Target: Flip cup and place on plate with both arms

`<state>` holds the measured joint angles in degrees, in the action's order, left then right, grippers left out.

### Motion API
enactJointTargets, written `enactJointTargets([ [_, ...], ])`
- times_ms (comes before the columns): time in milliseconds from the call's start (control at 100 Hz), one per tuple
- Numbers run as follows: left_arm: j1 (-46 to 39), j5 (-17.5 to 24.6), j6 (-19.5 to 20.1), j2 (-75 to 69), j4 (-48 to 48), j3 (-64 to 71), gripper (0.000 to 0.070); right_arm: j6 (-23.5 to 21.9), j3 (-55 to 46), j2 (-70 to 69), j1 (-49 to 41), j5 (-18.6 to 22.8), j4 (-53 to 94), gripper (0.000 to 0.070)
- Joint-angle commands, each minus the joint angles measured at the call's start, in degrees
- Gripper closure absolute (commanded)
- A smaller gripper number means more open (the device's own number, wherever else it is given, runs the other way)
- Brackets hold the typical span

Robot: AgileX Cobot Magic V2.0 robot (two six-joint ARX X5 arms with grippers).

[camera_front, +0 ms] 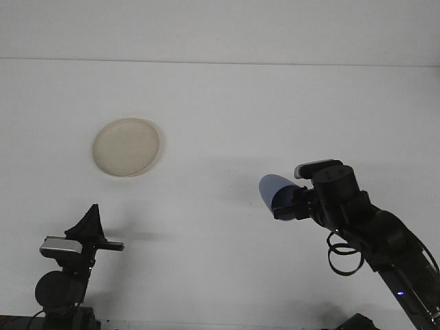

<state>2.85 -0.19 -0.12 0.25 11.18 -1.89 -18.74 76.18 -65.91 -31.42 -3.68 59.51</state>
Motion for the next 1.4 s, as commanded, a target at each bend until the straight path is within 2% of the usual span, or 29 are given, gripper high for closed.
enactJointTargets([
  [0, -0.04, -0.22, -0.39, -0.07, 0.81, 1.09, 0.0689, -2.69, 5.25, -4.39, -1.4, 0.07, 3.82, 0.07],
  [190, -0.04, -0.22, -0.39, -0.07, 0.81, 1.09, 0.0689, -2.4, 17.16, -17.4, -4.07, 1.09, 15.54, 0.07],
  [330, -0.04, -0.24, -0.39, -0.07, 0.79, 1.09, 0.0689, -0.83, 21.79, -25.57, -6.58, 1.31, 18.6, 0.07],
  [480, -0.04, -0.24, -0.39, -0.07, 0.79, 1.09, 0.0689, 0.81, 22.21, -31.39, -8.79, 4.11, 18.6, 0.07],
  [850, -0.04, -0.24, -0.39, -0.07, 0.83, 1.09, 0.0689, 2.49, 22.18, -39.23, -11.32, 4.35, 18.88, 0.07],
  [1390, -0.07, -0.24, -0.39, -0.07, 0.81, 1.09, 0.0688, 4.68, 22.14, -42.99, -11.26, 5.2, 18.73, 0.07],
])
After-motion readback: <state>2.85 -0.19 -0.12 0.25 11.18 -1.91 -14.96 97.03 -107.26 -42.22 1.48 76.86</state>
